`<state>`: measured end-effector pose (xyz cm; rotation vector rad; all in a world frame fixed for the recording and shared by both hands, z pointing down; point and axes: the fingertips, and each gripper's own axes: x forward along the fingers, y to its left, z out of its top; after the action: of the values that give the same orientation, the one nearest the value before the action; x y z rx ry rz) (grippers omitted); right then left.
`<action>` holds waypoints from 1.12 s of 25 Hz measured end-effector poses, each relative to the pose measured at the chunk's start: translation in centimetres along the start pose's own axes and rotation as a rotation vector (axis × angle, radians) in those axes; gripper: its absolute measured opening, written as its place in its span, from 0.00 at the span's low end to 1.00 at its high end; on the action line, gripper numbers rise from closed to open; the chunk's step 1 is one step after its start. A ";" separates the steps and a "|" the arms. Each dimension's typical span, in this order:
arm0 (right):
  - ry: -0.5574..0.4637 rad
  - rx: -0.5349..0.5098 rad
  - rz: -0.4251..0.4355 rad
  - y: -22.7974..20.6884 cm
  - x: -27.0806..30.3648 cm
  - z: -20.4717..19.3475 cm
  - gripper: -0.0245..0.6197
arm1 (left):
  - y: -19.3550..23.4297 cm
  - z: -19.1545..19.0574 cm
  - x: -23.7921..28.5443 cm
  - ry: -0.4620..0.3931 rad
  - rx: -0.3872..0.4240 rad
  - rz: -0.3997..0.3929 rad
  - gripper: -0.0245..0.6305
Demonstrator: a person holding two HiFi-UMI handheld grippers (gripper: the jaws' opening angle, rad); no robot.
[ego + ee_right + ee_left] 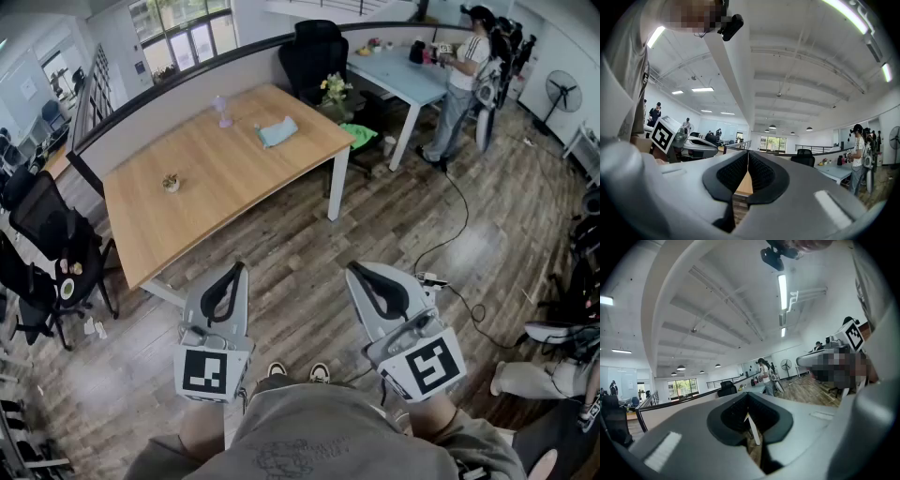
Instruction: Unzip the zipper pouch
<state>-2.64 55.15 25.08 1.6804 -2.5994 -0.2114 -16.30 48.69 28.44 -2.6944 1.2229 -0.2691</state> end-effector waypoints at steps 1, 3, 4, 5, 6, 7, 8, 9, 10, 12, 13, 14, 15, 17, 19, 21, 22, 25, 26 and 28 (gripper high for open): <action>-0.003 0.011 -0.002 -0.3 -0.2 -0.1 0.06 | -0.2 0.1 0.1 0.001 0.001 0.001 0.04; -0.012 0.029 -0.006 -1.0 -0.5 -0.1 0.06 | -0.6 0.2 0.4 0.002 0.001 0.002 0.04; -0.019 0.032 -0.009 -1.3 -0.6 -0.1 0.06 | -0.8 0.3 0.6 0.003 0.000 0.002 0.04; -0.023 0.032 -0.013 -1.7 -0.8 -0.2 0.06 | -1.0 0.3 0.7 0.005 -0.002 0.002 0.04; -0.022 0.031 -0.017 -2.0 -0.9 -0.3 0.06 | -1.2 0.3 0.9 0.005 -0.004 0.003 0.04; -0.017 0.030 -0.020 -2.4 -1.0 -0.6 0.06 | -1.3 0.4 1.1 0.002 -0.002 0.004 0.04; -0.010 0.029 -0.024 -2.7 -1.1 -0.9 0.06 | -1.4 0.4 1.2 -0.009 0.005 0.004 0.04; -0.006 0.029 -0.028 -3.0 -1.2 -1.2 0.06 | -1.5 0.5 1.4 -0.027 0.015 0.003 0.04; -0.006 0.032 -0.031 -3.2 -1.4 -1.4 0.06 | -1.7 0.7 1.5 -0.043 0.022 0.001 0.04; -0.012 0.042 -0.035 -3.8 -1.7 -1.6 0.06 | -2.2 0.8 1.8 -0.051 0.025 -0.003 0.04; -0.015 0.047 -0.036 -4.0 -1.8 -1.8 0.06 | -2.5 0.8 1.9 -0.045 0.022 -0.004 0.04; -0.016 0.051 -0.036 -4.3 -1.9 -1.9 0.06 | -2.8 0.7 2.0 -0.034 0.016 -0.005 0.04; -0.016 0.054 -0.035 -4.5 -2.0 -2.0 0.06 | -3.0 0.6 2.2 -0.026 0.012 -0.005 0.04; -0.019 0.057 -0.031 -4.8 -1.9 -2.1 0.06 | -3.1 0.7 2.4 -0.032 0.014 -0.002 0.04; -0.023 0.055 -0.030 -5.2 -1.8 -1.9 0.06 | -2.9 1.2 2.5 -0.037 0.006 0.010 0.04; -0.036 0.056 -0.039 -5.7 -1.8 -1.6 0.06 | -2.4 1.9 2.6 -0.069 -0.006 0.026 0.04; -0.050 0.060 -0.049 -6.1 -1.8 -1.4 0.06 | -2.0 2.2 2.7 -0.084 -0.018 0.036 0.04; -0.089 0.075 -0.105 -7.6 -1.3 -1.2 0.16 | -1.0 2.1 3.5 -0.096 -0.051 0.062 0.17; -0.088 0.076 -0.123 -8.2 -1.0 -1.4 0.37 | -0.7 1.7 4.0 -0.091 -0.051 0.068 0.32; -0.068 0.067 -0.134 -8.8 -0.3 -2.0 0.39 | -0.3 1.1 4.9 -0.080 -0.046 0.078 0.36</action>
<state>5.63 51.67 25.93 1.9044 -2.5706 -0.1915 -12.68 45.23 27.94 -2.6601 1.3219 -0.1230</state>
